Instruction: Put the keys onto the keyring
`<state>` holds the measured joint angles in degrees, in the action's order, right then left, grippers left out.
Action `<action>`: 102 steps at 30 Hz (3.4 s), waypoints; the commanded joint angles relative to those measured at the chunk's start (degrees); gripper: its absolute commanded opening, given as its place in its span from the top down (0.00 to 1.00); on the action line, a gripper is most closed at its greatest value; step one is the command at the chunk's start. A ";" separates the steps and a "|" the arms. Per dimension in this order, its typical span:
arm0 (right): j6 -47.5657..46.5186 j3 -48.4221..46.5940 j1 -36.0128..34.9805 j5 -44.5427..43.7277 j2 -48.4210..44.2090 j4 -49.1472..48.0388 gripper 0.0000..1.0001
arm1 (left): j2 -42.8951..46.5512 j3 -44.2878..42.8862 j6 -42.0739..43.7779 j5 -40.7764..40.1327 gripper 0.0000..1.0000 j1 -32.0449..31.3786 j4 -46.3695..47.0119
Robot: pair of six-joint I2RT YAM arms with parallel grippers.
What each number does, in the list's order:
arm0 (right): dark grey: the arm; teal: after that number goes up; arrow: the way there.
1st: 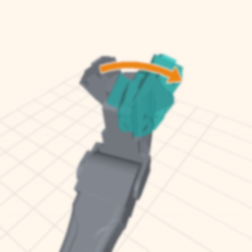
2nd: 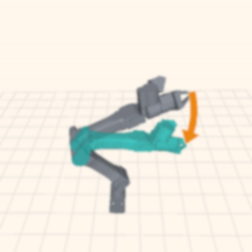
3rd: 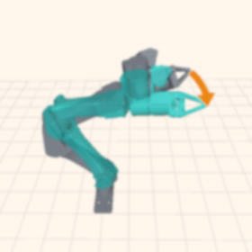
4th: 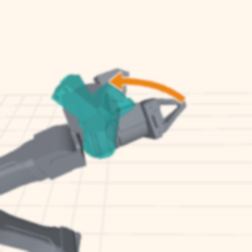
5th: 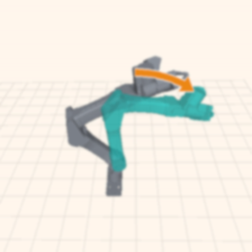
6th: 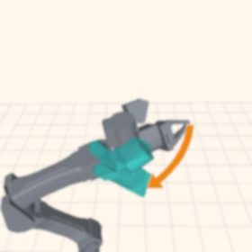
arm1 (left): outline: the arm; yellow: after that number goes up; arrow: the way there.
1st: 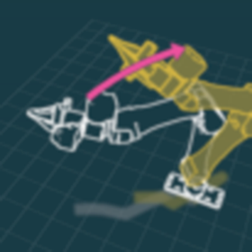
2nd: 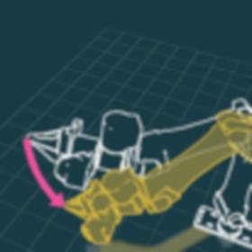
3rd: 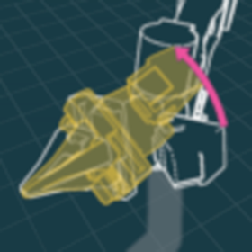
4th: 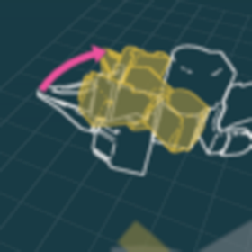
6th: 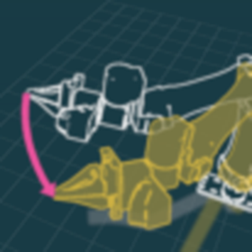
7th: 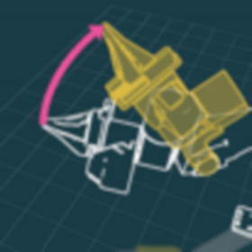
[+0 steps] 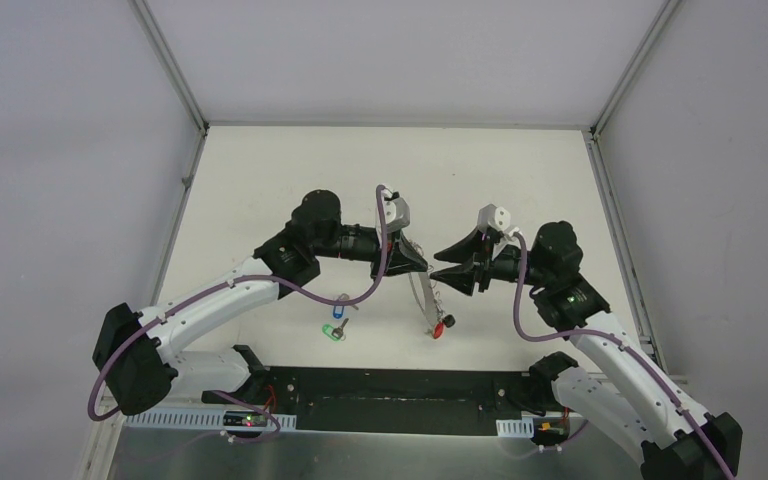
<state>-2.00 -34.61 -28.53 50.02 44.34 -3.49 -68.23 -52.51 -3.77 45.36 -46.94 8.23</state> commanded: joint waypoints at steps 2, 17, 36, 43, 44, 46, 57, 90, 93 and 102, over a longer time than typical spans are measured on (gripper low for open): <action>-1.06 -0.12 -0.04 0.28 -0.17 -2.12 0.54 | 1.84 -0.19 0.76 2.01 1.00 -0.83 4.91; 1.81 1.43 -0.21 5.08 0.12 -8.09 0.75 | 1.01 -0.15 0.58 1.32 1.00 -1.55 5.75; -1.64 -3.20 -0.56 3.17 2.22 5.70 1.00 | 3.04 -2.42 3.15 -4.19 0.77 -1.83 -2.61; -7.48 -10.90 -0.60 1.39 6.23 22.37 1.00 | 6.55 -0.78 8.04 -8.90 0.53 -1.81 -7.47; -8.36 -12.17 -0.56 0.97 6.98 24.68 1.00 | 6.87 -0.35 8.53 -8.81 0.52 -1.83 -7.85; -9.95 -14.66 -0.66 -0.06 8.48 29.33 1.00 | 7.35 0.53 9.36 -8.57 0.52 -1.79 -7.94; -17.16 -24.62 -3.43 -10.83 16.44 49.59 1.00 | 3.28 2.20 12.76 -13.54 0.48 -8.01 -9.56; -24.80 -22.73 -15.30 -33.33 14.42 52.39 1.00 | -9.16 16.78 12.06 -18.23 0.68 -11.55 28.66; -24.74 -22.73 -15.62 -33.84 14.87 52.76 1.00 | -10.49 16.41 11.69 -16.98 0.68 -11.52 28.61; -25.06 -22.87 -15.94 -32.81 15.42 53.46 1.00 | -14.15 16.01 11.59 -15.29 0.69 -11.51 31.36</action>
<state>-25.56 -56.53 -43.38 15.79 60.75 52.64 -80.05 -36.36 8.14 27.59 -57.78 37.80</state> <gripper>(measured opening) 0.007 0.315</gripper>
